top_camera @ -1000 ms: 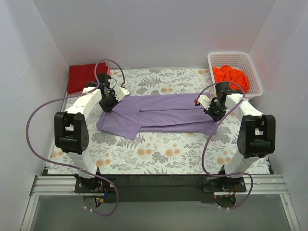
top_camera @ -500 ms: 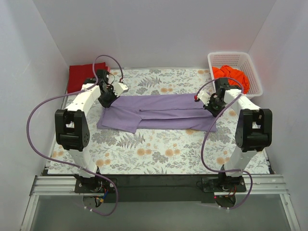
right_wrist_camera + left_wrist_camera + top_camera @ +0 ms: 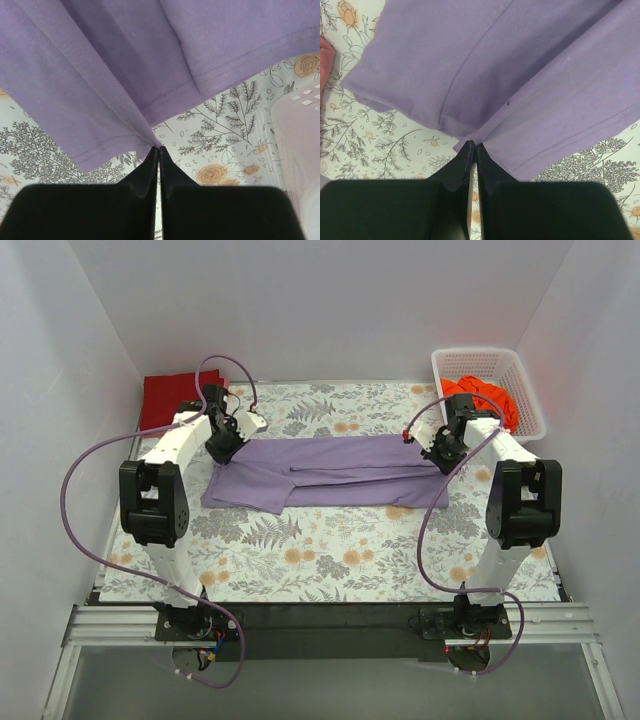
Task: Fold and stack the t-shirts
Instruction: Fold the tshirt
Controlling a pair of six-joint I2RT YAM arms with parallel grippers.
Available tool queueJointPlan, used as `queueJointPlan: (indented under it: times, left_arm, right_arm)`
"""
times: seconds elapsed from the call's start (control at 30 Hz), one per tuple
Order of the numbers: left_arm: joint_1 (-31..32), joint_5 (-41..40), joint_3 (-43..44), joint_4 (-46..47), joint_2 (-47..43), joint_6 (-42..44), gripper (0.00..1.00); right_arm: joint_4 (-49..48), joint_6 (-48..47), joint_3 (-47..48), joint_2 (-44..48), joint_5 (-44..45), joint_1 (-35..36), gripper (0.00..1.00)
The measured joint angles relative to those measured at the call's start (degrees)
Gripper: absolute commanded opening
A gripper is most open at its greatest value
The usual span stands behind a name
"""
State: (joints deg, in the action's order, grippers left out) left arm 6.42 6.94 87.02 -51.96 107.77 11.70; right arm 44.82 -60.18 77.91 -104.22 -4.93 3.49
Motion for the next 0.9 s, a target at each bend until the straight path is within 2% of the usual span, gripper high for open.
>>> queueJointPlan:
  times: [0.77,0.8,0.87,0.9]
  left_arm:
    - [-0.6,-0.1,0.0,1.4,0.9,-0.2,0.00]
    - [-0.6,-0.1,0.1,1.4,1.1,-0.2,0.00]
    - [-0.7,-0.1,0.4,1.5,1.7,-0.4,0.14]
    - [-0.7,-0.1,0.8,1.3,2.2,-0.7,0.21]
  right_arm:
    - [0.0,0.2,3.6,-4.3,0.1,0.2,0.01]
    - [-0.1,0.3,3.7,-4.6,0.1,0.3,0.09]
    - [0.0,1.0,3.8,-5.3,0.3,0.4,0.28]
    - [0.2,1.4,4.2,-5.7,0.5,0.4,0.45]
